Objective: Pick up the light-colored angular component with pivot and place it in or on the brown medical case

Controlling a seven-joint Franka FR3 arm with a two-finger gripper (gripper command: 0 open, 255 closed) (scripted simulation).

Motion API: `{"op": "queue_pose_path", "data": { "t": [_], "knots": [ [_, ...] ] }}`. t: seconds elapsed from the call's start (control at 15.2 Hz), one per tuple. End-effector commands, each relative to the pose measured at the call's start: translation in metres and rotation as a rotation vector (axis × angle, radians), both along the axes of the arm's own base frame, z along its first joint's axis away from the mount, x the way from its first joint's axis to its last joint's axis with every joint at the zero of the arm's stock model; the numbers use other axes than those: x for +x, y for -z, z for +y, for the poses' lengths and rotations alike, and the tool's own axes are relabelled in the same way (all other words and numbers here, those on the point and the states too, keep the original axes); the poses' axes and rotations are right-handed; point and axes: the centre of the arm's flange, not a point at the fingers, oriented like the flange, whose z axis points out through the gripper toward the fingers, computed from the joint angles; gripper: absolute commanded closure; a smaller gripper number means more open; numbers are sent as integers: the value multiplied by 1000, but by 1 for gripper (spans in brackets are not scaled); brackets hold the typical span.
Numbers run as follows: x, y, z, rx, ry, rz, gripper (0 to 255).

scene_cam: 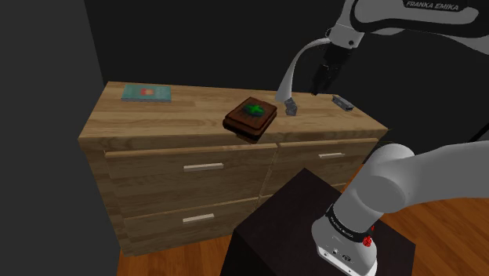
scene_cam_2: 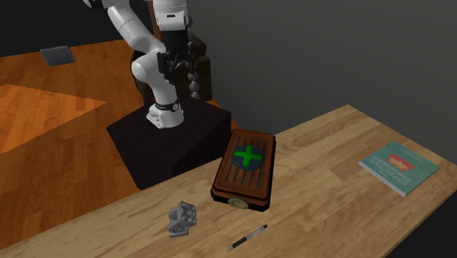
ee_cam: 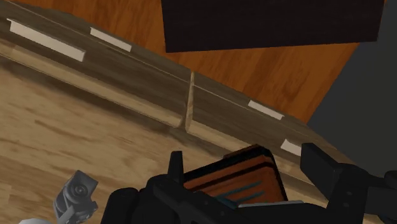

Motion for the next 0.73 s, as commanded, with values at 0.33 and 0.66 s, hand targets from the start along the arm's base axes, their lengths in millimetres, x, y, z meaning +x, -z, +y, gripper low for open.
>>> {"op": "queue_pose_path", "data": {
  "t": [0.33,0.66],
  "knots": [
    [29,40,-81,8,-145,-19,0],
    [54,70,-135,15,-246,-32,0]
  ]
}}
